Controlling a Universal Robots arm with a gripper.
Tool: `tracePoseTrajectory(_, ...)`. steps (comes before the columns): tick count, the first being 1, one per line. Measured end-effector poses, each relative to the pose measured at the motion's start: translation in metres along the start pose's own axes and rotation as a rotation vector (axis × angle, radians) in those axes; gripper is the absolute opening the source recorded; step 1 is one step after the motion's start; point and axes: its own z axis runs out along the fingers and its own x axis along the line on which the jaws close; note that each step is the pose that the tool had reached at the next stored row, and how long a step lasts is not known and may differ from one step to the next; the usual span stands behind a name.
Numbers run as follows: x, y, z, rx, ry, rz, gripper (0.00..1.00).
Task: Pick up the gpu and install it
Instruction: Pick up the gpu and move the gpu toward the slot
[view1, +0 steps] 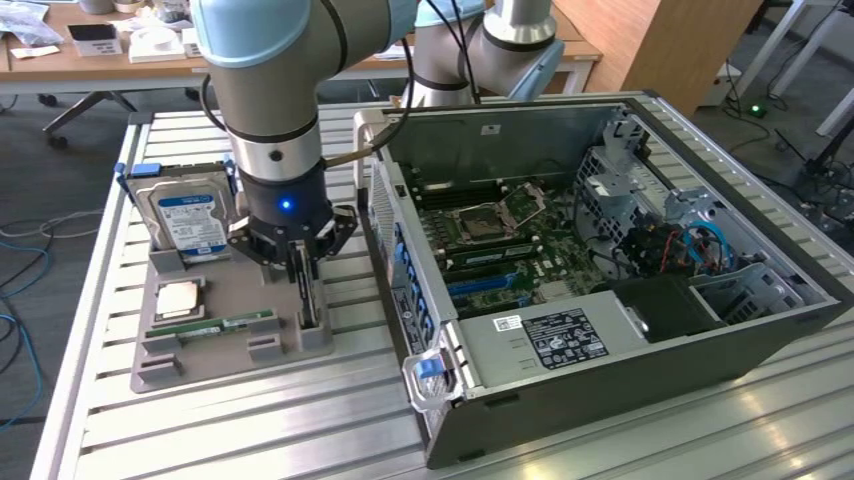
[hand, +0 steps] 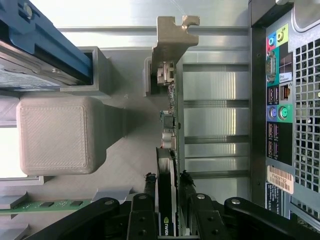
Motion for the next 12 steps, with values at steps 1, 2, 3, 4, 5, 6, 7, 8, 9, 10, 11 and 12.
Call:
tracePoseTrajectory(1,0.0,0.0001,0.0,-0.0001,0.0,0.0,0.33)
tracePoseTrajectory(2,0.0,0.0001,0.0,0.0,0.0,0.0,0.33)
tracePoseTrajectory(3,0.0,0.0001,0.0,0.0,0.0,0.0,0.33)
tracePoseTrajectory(4,0.0,0.0001,0.0,0.0,0.0,0.0,0.33)
tracePoseTrajectory(5,0.0,0.0001,0.0,0.0,0.0,0.0,0.33)
tracePoseTrajectory(6,0.0,0.0001,0.0,0.0,0.0,0.0,0.33)
tracePoseTrajectory(7,0.0,0.0001,0.0,0.0,0.0,0.0,0.33)
tracePoseTrajectory(8,0.0,0.0001,0.0,0.0,0.0,0.0,0.33)
tracePoseTrajectory(9,0.0,0.0001,0.0,-0.0001,0.0001,0.0,0.33)
tracePoseTrajectory(10,0.0,0.0001,0.0,0.0,0.0,0.0,0.33)
tracePoseTrajectory(11,0.0,0.0001,0.0,0.0,0.0,0.0,0.33)
tracePoseTrajectory(12,0.0,0.0001,0.0,0.0,-0.0001,0.0,0.33)
